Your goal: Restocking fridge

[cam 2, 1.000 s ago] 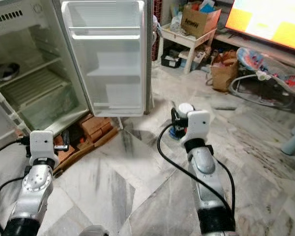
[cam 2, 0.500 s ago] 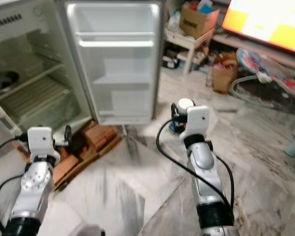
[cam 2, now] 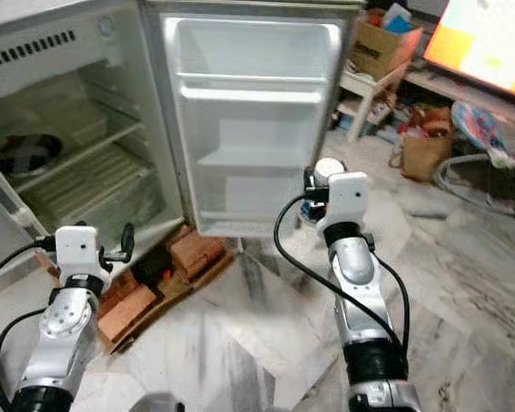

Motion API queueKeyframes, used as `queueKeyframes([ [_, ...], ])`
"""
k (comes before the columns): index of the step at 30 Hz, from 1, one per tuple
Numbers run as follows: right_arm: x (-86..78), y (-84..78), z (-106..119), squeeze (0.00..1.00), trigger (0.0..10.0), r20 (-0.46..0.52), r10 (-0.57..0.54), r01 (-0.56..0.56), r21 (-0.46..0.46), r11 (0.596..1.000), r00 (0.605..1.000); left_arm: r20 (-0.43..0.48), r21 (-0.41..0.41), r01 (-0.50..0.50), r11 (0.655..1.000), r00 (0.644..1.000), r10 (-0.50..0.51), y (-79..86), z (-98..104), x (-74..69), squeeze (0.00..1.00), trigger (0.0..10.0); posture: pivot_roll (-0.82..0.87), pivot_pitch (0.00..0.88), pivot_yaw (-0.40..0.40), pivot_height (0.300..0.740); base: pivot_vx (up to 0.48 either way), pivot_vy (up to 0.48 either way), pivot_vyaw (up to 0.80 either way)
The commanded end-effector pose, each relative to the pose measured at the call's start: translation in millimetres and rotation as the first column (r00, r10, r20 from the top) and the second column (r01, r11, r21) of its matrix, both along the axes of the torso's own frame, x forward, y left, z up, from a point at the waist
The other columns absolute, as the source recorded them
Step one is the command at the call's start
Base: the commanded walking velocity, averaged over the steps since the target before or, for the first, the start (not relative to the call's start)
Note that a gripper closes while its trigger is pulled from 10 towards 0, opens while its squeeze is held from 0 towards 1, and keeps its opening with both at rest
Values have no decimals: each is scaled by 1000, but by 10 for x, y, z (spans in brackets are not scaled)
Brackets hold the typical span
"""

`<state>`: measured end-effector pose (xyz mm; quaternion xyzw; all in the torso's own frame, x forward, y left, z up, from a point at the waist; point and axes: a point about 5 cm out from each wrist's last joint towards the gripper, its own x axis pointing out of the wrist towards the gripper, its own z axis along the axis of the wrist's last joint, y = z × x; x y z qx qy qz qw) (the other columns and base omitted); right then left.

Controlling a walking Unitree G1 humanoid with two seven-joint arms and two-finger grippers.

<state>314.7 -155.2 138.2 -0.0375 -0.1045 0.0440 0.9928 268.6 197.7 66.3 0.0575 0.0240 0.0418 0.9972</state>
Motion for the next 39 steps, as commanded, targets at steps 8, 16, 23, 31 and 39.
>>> queueKeyframes([
  [8,35,62,100,0,10000,56,-16,17,-13,1000,998,11,1,41,999,999,-41,-30,51,19,0,10000,92,46,-58,740,475,0,0],
  [16,40,100,119,0,10000,68,0,1,-24,1000,998,15,-8,46,999,999,-46,-59,78,13,0,10000,95,48,-58,740,479,0,0],
  [23,30,140,146,0,10000,87,18,-14,-49,999,996,13,-20,29,999,1000,-29,-34,73,7,0,10000,97,48,-58,740,198,139,0],
  [31,23,186,269,0,10000,131,55,-49,-50,998,990,8,-20,31,999,999,-31,-37,69,3,0,10000,95,47,-49,740,0,0,0],
  [39,146,220,805,0,10000,291,92,-79,-55,995,952,9,-13,39,999,999,-39,-23,97,17,0,10000,106,55,-37,740,0,0,0],
])
